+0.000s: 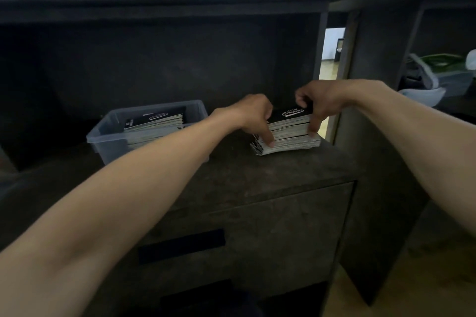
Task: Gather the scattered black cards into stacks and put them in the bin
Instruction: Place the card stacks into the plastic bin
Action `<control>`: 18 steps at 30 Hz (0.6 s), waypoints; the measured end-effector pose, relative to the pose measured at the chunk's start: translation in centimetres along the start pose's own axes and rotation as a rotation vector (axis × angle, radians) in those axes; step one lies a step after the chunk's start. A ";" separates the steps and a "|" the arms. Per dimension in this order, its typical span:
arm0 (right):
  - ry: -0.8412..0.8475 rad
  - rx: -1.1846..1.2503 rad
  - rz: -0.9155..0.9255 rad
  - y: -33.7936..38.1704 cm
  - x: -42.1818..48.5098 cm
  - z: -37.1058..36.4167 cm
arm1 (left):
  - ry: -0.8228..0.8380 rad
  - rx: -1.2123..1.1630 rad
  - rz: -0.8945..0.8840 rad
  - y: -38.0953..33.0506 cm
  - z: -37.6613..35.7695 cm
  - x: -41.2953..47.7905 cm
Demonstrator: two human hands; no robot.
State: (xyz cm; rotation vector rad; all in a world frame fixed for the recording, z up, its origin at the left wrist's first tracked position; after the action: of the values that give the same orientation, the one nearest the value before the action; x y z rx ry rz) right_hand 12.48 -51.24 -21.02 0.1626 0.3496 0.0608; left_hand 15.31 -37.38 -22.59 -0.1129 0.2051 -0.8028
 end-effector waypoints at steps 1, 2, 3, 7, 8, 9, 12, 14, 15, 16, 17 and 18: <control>-0.005 -0.006 0.000 0.0 -0.1 0.1 | -0.005 -0.016 -0.005 0.1 0.1 -0.1; -0.011 -0.008 -0.002 0.0 -0.2 0.3 | -0.013 -0.041 -0.013 0.2 0.2 -0.2; -0.018 -0.007 -0.005 0.1 -0.3 0.5 | -0.020 -0.072 -0.022 0.4 0.4 -0.3; -0.025 0.025 0.005 0.8 -0.7 1.4 | -0.023 -0.147 -0.047 0.7 1.3 -0.8; -0.015 0.042 0.009 1.0 -0.8 1.4 | -0.022 -0.156 -0.053 0.8 1.4 -1.0; -0.009 0.047 0.009 1.1 -0.8 1.3 | -0.023 -0.160 -0.059 0.9 1.5 -1.2; -0.039 0.018 0.010 1.5 -0.9 1.5 | -0.058 -0.157 -0.079 1.2 1.8 -1.7; -0.078 0.017 0.029 2.0 -1.1 2.1 | -0.101 -0.154 -0.091 1.6 2.3 -2.0; -0.090 0.019 0.038 2.3 -1.2 2.3 | -0.121 -0.149 -0.095 1.7 2.5 -2.2; -0.098 0.028 0.044 2.6 -1.3 2.6 | -0.137 -0.141 -0.097 1.9 2.8 -2.5; -0.103 0.045 0.055 2.9 -1.5 2.8 | -0.150 -0.130 -0.099 2.1 3.2 -2.9; -0.108 0.074 0.075 3.4 -1.6 3.0 | -0.159 -0.118 -0.099 2.4 3.8 -3.4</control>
State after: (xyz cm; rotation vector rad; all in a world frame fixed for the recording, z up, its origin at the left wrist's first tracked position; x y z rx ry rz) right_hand 11.92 -48.47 -17.18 0.2511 0.2382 0.1127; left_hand 15.53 -33.19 -18.86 -0.2988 0.0970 -0.8763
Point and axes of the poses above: each hand's wrist, its own x-axis towards the middle knuckle, its own z-axis out of the back of the hand, y = z × x, the point moved 8 cm from there along x, towards the middle knuckle, and after that the axes turned 15 degrees about y, right-handed, at the moved point
